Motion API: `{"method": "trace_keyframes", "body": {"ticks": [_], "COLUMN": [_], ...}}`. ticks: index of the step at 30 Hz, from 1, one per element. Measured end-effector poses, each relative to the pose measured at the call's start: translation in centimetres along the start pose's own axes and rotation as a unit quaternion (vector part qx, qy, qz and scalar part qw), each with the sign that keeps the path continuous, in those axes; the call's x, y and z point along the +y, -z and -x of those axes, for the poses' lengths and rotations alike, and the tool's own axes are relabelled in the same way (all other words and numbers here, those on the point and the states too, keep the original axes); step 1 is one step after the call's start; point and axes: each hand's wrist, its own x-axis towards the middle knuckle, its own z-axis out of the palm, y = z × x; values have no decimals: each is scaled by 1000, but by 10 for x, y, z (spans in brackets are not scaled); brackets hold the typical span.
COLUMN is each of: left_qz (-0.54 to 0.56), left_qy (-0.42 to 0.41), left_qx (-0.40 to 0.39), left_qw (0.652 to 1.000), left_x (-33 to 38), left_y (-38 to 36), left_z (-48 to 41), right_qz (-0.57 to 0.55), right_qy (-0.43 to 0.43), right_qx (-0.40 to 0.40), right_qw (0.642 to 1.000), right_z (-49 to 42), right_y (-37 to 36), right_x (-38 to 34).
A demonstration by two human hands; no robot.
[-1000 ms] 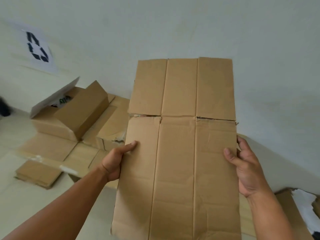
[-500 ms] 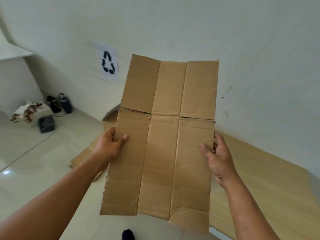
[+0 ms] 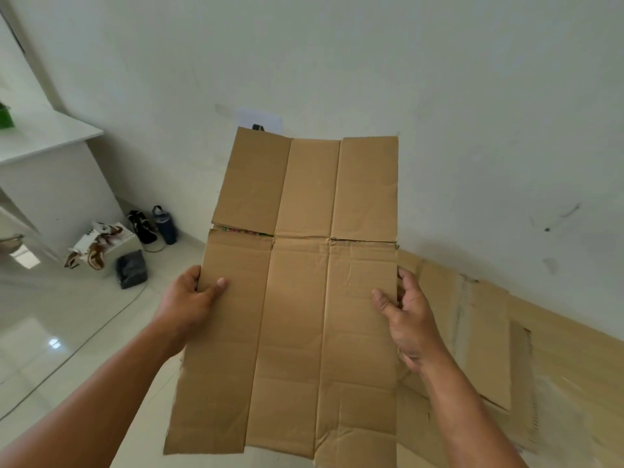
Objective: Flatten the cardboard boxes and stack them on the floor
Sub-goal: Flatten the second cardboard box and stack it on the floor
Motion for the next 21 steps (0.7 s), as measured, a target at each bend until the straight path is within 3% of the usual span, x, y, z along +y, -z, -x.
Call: {"method": "trace_keyframes", "body": {"ticks": [5, 12, 21], "left_qz": [-15, -43, -145], "left_qy": [34, 60, 76], "left_qx": [20, -1, -75], "left_qw": [999, 997, 984], "left_x": [-7, -19, -30], "left_y": [66, 148, 233], "left_z": [-57, -157, -285], "right_qz": [17, 82, 126], "right_qy": [-28, -77, -193], "right_qx": [-29, -5, 96], "right_qw": [999, 994, 968], "right_z": [-37, -74, -117], "right_y": [-85, -202, -335], "right_x": [-2, 17, 69]}}
